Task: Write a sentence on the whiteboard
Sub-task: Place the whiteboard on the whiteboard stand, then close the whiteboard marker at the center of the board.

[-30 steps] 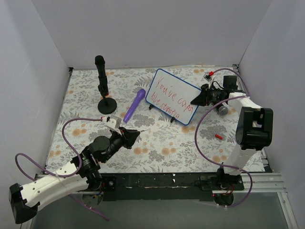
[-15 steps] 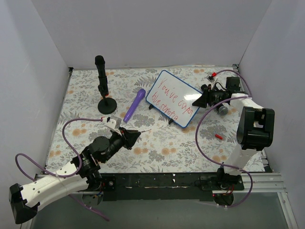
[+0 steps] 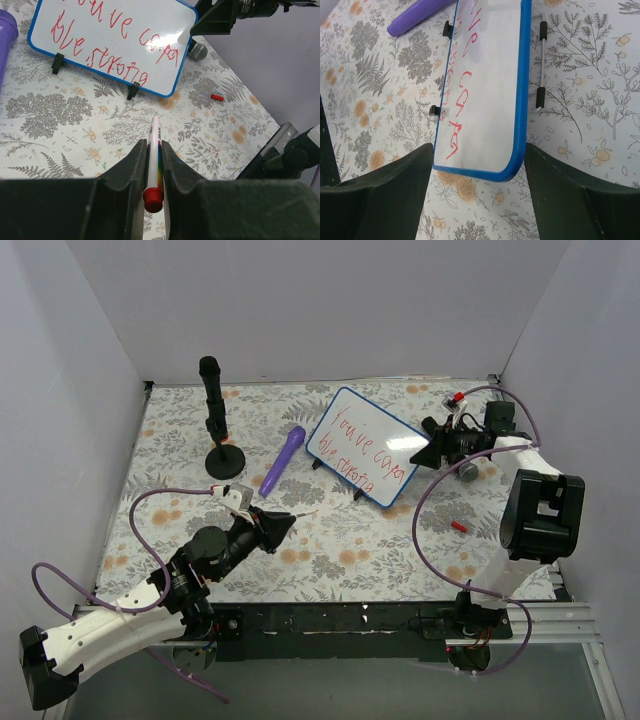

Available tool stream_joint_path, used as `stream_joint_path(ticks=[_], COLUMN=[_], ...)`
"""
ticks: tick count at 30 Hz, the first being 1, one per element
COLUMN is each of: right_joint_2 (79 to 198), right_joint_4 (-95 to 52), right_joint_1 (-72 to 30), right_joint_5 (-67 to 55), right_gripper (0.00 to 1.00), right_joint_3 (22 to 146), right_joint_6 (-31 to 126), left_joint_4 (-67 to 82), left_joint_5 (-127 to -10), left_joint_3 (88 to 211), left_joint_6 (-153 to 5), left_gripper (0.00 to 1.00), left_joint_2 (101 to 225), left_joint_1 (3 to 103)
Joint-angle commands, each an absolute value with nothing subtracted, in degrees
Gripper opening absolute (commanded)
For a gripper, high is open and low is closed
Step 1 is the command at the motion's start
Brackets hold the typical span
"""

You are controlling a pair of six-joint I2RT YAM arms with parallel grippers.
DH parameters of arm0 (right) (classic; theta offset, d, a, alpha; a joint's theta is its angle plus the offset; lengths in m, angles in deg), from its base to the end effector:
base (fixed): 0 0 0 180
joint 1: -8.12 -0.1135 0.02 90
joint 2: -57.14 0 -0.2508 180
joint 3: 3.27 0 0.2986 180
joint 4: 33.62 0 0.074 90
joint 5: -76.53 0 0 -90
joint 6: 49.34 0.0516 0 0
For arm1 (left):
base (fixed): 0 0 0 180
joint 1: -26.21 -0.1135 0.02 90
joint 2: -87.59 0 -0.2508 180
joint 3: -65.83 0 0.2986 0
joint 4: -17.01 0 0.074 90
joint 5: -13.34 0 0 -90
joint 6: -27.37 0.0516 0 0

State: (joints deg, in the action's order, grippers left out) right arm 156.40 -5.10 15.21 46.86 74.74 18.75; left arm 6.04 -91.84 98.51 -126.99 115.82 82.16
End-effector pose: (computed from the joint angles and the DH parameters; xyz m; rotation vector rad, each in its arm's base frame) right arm 0.4054 -0.0052 0.1768 -0.6964 1.9747 0.9646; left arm 0.1342 -0.1745 0.2412 -0.3568 1.8379 -1.3155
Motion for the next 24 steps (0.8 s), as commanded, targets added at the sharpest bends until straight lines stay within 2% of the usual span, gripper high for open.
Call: stream_joint_path(ticks=[1, 4, 13, 24], right_joint_2=[152.59, 151.71, 142.94, 133.7], right_joint_4=[6.31, 12.92, 18.66, 24.29], right_joint_1=[15.85, 16.64, 19.63, 21.48], right_joint_5=[48.05, 47.79, 40.76, 20.46], right_gripper=[0.83, 0.9, 0.93, 0.98], right_joint_3=[76.43, 77.41, 71.17, 62.83], right_joint_6=[9.92, 4.64, -1.35, -11.36], left_joint_4=[7.44, 7.88, 9.2, 13.41], left_joint_5=[-90.73, -90.37, -87.74, -82.21], left_joint_3=[98.96, 98.69, 98.34, 96.24], left_joint_6=[-126.09, -125.91, -125.21, -127.31], left_gripper=[0.0, 0.0, 0.0, 0.0], left_joint_2=[114.84, 114.48, 112.37, 110.0], left_joint_1=[81.85, 81.76, 81.76, 81.76])
